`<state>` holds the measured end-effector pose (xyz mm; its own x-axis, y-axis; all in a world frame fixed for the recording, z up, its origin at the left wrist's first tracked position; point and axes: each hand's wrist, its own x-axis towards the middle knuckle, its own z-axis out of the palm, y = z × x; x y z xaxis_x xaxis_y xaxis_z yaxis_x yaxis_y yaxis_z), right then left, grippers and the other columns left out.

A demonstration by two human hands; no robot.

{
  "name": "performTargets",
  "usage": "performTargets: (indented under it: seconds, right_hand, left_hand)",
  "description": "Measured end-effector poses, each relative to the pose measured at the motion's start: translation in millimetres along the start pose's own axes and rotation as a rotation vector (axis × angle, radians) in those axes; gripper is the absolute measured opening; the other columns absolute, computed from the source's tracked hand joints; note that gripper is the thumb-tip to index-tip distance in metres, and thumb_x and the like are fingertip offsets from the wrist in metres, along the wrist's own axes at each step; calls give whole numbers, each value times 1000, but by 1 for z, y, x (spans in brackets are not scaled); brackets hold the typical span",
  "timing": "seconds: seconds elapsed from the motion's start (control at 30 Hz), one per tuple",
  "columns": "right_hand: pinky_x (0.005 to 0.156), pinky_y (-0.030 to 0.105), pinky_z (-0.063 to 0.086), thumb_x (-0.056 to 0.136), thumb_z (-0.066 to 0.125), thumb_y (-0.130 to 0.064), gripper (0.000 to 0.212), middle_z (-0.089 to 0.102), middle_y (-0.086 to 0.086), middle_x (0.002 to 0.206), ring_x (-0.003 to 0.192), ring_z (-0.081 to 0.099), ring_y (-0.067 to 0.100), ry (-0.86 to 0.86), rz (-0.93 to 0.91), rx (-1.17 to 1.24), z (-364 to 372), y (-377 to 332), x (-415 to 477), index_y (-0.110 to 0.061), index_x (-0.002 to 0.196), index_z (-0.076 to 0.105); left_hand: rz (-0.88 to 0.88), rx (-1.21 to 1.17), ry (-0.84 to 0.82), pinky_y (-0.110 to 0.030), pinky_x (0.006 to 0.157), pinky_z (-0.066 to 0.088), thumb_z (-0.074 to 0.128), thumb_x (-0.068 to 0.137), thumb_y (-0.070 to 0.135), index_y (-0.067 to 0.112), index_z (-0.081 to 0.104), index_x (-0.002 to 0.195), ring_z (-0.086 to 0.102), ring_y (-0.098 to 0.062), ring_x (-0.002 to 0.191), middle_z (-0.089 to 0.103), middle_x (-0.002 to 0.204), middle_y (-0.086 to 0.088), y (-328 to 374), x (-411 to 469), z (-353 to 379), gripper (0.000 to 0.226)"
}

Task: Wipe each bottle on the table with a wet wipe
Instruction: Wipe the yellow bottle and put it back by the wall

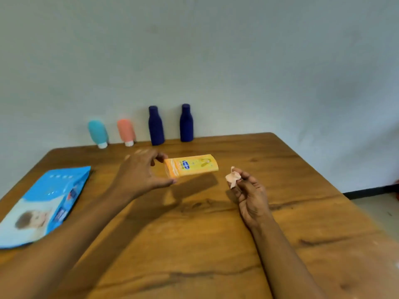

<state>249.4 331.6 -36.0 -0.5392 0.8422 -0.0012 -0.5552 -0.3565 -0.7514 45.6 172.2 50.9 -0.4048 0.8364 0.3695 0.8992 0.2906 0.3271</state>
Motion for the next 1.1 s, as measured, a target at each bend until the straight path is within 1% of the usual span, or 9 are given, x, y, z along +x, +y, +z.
performTargets:
  seconds: [0.13, 0.23, 0.3, 0.43, 0.63, 0.73, 0.87, 0.97, 1.1]
  right_hand:
    - [64, 16, 53, 81, 51, 13, 33, 71, 9, 100, 78, 65, 10, -113, -15, 7, 18, -8, -48, -9, 89, 74]
    - [84, 31, 50, 70, 65, 9, 32, 64, 15, 114, 99, 61, 20, -191, -68, -197, 38, 6, -81, -14, 90, 75]
    - [91, 36, 47, 71, 68, 3, 28, 65, 13, 113, 106, 59, 22, -260, -159, -390, 49, 17, -96, -18, 89, 75]
    - [80, 27, 52, 80, 66, 5, 23, 71, 2, 103, 97, 66, 13, -315, -153, -636, 61, 26, -113, -15, 92, 69]
    - [72, 22, 50, 78, 74, -17, 17, 70, -10, 94, 89, 61, 0, -317, -290, -1132, 82, 42, -115, -29, 89, 69]
    - [75, 26, 51, 79, 72, -12, 17, 70, -6, 96, 89, 62, 5, -410, -356, -1288, 94, 54, -112, -19, 94, 73]
    - [72, 31, 51, 67, 78, -13, 34, 70, 5, 97, 87, 63, 22, -615, -602, -1716, 101, 61, -120, -13, 101, 71]
    - [72, 32, 51, 62, 82, -14, 56, 66, 7, 106, 90, 59, 23, -706, -617, -1938, 103, 62, -136, -10, 116, 64]
    - [72, 29, 50, 70, 75, -9, 49, 62, 6, 109, 92, 55, 20, -737, -566, -1971, 101, 58, -146, -10, 117, 62]
  left_hand:
    - [-125, -123, -13, -34, 74, 44, 62, 46, 75, 34, 59, 103, 49, 1, 83, 54, 94, 22, 2, -80, 3, 69]
    - [-161, -179, -41, -32, 78, 42, 80, 56, 57, 37, 56, 106, 47, 5, 88, 48, 95, 28, 6, -115, 7, 59]
    - [-157, -184, -68, -32, 80, 43, 81, 56, 54, 34, 57, 108, 47, 2, 89, 53, 100, 22, 3, -128, 12, 61]
    - [-197, -210, -87, -27, 74, 46, 82, 52, 54, 34, 57, 106, 49, -4, 91, 57, 106, 13, -6, -142, 22, 63]
    - [-187, -245, -126, -26, 72, 45, 86, 51, 49, 26, 61, 109, 49, -6, 88, 55, 97, 13, -10, -151, 29, 67]
    - [-195, -275, -128, -21, 68, 42, 87, 50, 48, 27, 58, 103, 48, -7, 88, 51, 92, 17, -11, -152, 31, 64]
    - [-209, -306, -143, -19, 64, 36, 86, 49, 50, 30, 55, 99, 47, -5, 85, 50, 90, 18, -14, -151, 34, 62]
    - [-218, -340, -147, -21, 72, 42, 82, 48, 50, 30, 57, 106, 49, -5, 93, 52, 96, 19, -14, -150, 34, 67]
    - [-226, -358, -149, -26, 79, 46, 84, 47, 47, 32, 58, 102, 50, -5, 96, 49, 95, 25, -13, -150, 33, 64]
